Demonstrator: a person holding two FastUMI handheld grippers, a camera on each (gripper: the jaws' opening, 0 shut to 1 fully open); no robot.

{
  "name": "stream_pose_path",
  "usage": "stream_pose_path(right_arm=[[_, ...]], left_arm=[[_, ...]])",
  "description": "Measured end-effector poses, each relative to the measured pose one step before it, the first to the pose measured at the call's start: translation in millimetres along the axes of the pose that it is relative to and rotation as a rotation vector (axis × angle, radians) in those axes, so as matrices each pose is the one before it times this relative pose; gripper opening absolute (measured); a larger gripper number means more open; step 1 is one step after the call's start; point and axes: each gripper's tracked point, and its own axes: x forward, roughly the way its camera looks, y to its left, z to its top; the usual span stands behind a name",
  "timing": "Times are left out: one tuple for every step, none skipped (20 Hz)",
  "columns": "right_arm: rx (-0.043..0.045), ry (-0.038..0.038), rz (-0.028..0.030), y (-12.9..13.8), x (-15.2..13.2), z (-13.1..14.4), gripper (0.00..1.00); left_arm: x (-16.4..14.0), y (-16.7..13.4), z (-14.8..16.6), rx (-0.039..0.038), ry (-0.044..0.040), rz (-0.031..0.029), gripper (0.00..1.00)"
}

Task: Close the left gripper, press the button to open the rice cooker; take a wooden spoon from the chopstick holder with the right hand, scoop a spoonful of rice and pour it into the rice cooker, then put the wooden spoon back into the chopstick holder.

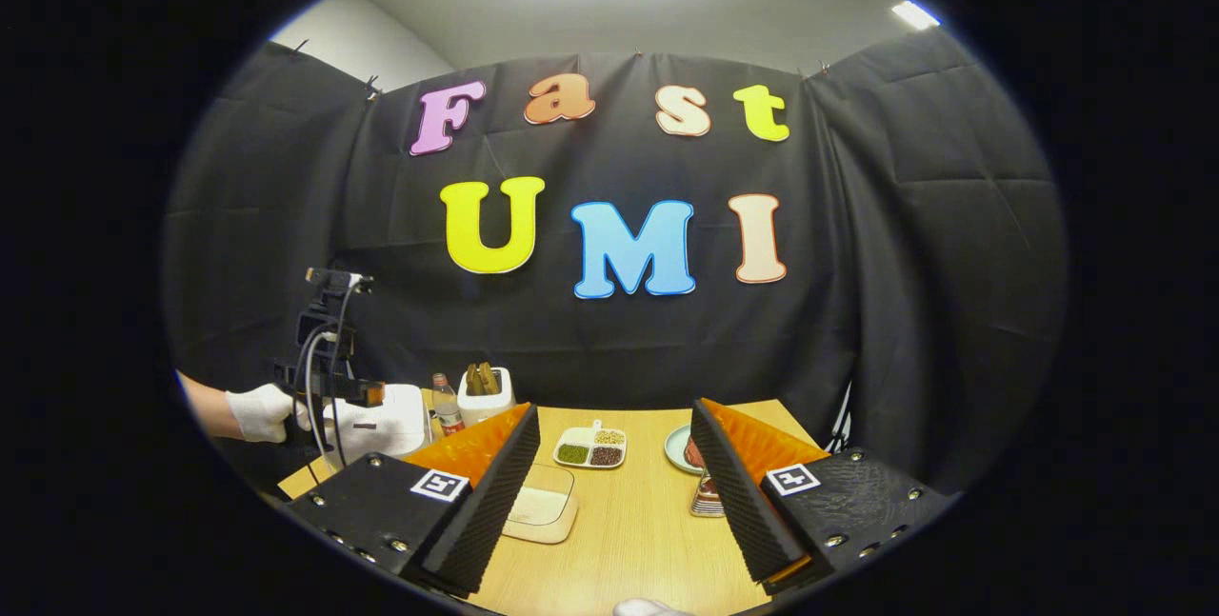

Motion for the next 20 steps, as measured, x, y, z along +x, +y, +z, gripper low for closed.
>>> stream_pose_path(right_arm=[[-0.00001,-0.01395,-0.0045,-0.54,1.04,5.28,0.98],[-0.00283,-0.01426,-0.0032,-1.4,0.17,6.45,0.98],[-0.00186,-0.01161,-0.00526,-0.9,1.09,5.64,0.97],[-0.00172,-0.01025,0.00124,-0.29,0.35,4.69,0.97],[0.00193,-0.00901,-0.00474,-0.64,0.88,5.02,0.97],[0.00135,-0.0026,-0.00667,-2.52,0.44,2.97,0.98],[-0.00278,-0.00426,-0.00961,-2.32,1.15,2.94,0.98],[-0.0019,-0.00077,-0.00708,-2.95,0.34,1.97,0.97],[-0.00053,-0.00179,-0.00562,-0.25,-0.39,1.47,0.97],[-0.00174,-0.00128,-0.00712,-1.43,-0.39,0.86,0.98],[-0.00243,0.00057,-0.00692,-2.48,-0.13,0.02,0.98],[-0.00504,-0.00466,-0.0096,-2.76,-0.06,1.04,0.98],[-0.00249,-0.00427,-0.00745,-2.42,-0.89,2.16,0.98],[-0.00299,-0.00916,-0.0102,-2.74,-0.57,2.24,0.97],[-0.00468,-0.00579,-0.01065,-3.01,-0.32,2.26,0.97],[-0.00757,-0.00478,-0.00627,-2.49,0.26,2.61,0.97],[-0.0031,-0.00764,-0.00851,-2.55,-0.76,2.23,0.98],[0.00139,-0.0055,-0.00319,-1.7,-0.69,2.45,0.97],[0.00632,-0.00381,-0.00138,-0.76,-1.03,0.59,0.98],[0.00303,-0.00374,-0.00175,-1.0,0.63,2.17,0.98]], left_arm=[[-19.21,-8.56,16.49,-0.01479,-0.05512,-0.01802,1.0],[-16.9,-9.73,15.89,-0.01937,-0.04569,-0.02427,1.0],[-19.69,-11.19,15.61,-0.01866,-0.04339,-0.02726,1.0],[-23.55,-13.12,16.54,-0.01829,-0.04466,-0.02815,1.0],[-19.23,-12.27,14.68,-0.00763,-0.04316,-0.03688,1.0],[-19.65,-8.99,14.22,0.00776,-0.03559,-0.01338,1.0],[-17.4,-3.6,14.62,0.01387,-0.04028,-0.00667,0.99],[-15.41,-3.18,9.93,0.00794,-0.03144,0.00142,0.98],[-14.59,-6.44,7.63,-0.00953,-0.02673,-0.02,1.0],[-9.86,-6.58,10.61,-0.01286,-0.02089,-0.02363,1.0],[-8.62,-7.73,5.03,-0.00625,-0.00143,-0.02058,0.99],[-12.4,-11.28,-0.88,0.00441,0.00058,-0.01772,0.99],[-8.21,-6.18,1.05,0.00841,-0.00802,-0.00804,0.99],[-7.02,-4.34,2.88,0.0041,-0.01088,-0.00693,0.99],[-5.1,-4.92,2.45,-0.00183,-0.01011,-0.01107,0.99],[-3.72,-5.25,0.38,-0.00368,-0.00475,-0.01156,0.99],[-2.16,-5.16,-1.64,-0.00534,0.01353,-0.01153,0.99],[-1.82,-3.63,-5.09,-0.00815,0.00977,-0.00647,1.0],[-0.5,-2.44,-0.83,-0.00589,0.0087,-0.0053,1.0],[0.56,-0.92,-0.2,0.00183,0.00363,0.00034,1.0]])
